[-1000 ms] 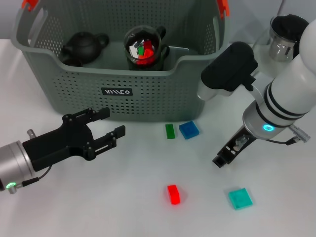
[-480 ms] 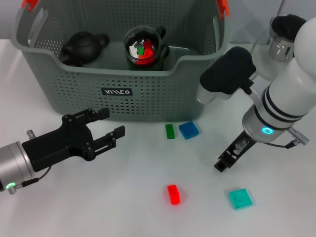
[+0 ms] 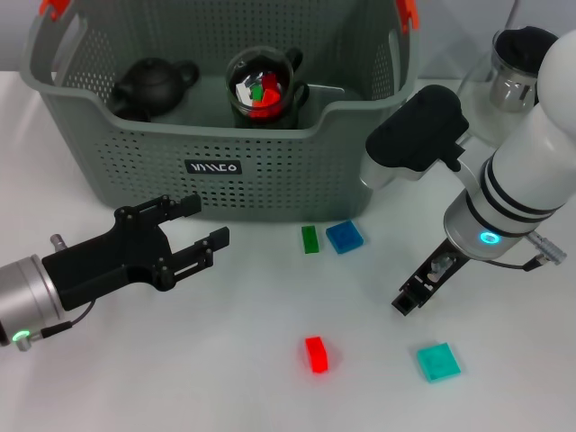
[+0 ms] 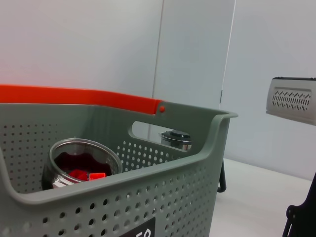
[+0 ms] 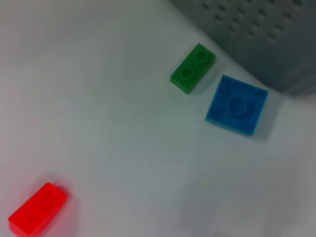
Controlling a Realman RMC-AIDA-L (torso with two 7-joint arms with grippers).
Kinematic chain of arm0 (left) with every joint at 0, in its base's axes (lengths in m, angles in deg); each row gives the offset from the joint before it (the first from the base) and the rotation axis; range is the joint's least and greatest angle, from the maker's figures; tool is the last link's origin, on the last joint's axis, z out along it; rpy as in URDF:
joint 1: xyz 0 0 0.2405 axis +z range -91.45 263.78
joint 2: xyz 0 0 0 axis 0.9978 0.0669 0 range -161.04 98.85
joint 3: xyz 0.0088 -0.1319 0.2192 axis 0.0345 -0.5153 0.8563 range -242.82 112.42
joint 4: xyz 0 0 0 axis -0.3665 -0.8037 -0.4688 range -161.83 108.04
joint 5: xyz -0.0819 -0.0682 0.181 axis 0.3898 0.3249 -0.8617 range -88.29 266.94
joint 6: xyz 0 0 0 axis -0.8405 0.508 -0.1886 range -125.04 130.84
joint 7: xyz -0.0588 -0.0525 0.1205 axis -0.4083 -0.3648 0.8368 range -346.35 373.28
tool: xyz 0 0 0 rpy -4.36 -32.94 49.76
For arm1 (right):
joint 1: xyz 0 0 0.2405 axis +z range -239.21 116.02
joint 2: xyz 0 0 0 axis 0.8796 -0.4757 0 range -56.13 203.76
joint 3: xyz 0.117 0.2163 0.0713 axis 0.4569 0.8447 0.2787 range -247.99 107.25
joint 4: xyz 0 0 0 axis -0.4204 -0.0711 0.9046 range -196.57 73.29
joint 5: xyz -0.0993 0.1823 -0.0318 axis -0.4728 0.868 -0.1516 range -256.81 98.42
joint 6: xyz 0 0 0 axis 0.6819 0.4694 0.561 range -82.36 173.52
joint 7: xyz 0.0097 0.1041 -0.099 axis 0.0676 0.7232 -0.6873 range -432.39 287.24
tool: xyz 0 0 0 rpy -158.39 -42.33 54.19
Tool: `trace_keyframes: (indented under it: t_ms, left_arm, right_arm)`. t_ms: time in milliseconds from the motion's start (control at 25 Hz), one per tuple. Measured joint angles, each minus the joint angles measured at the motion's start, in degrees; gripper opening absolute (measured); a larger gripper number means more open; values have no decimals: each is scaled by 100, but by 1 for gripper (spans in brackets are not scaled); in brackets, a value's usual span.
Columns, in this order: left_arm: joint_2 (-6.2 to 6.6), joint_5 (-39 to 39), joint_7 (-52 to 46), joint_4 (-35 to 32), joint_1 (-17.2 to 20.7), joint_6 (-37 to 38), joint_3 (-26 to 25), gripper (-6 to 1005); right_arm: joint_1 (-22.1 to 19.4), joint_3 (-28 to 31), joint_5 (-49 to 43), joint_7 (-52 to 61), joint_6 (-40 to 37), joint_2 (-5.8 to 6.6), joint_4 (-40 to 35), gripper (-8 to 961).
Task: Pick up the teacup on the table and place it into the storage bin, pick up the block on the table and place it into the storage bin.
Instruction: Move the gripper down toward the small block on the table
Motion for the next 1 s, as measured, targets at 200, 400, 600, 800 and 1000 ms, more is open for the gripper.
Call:
trace_keyframes:
  t_ms: [200,400,600,800,1000]
  left_arm:
    - [0,0,0,0,-6,-30,0,627]
    - [0,0,1,0,-13,-53,0,627]
    - [0,3,6,0,-12,-53,0,627]
    - [0,12,-1,0,-12,-53,0,627]
    - [0,16,-3,0,-12,-52,0,628]
  right_arm:
    - [-12,1,1,-27,-138,-1,-151,574]
    - [-54,31,0,-14,-246,4,-238,574]
    - [-39,32,-2,2,-282,-1,-193,574]
    - [-50,40,-30,44,-253,5,-188,574]
    - [-54,31,-36,45,-234,7,-185,573]
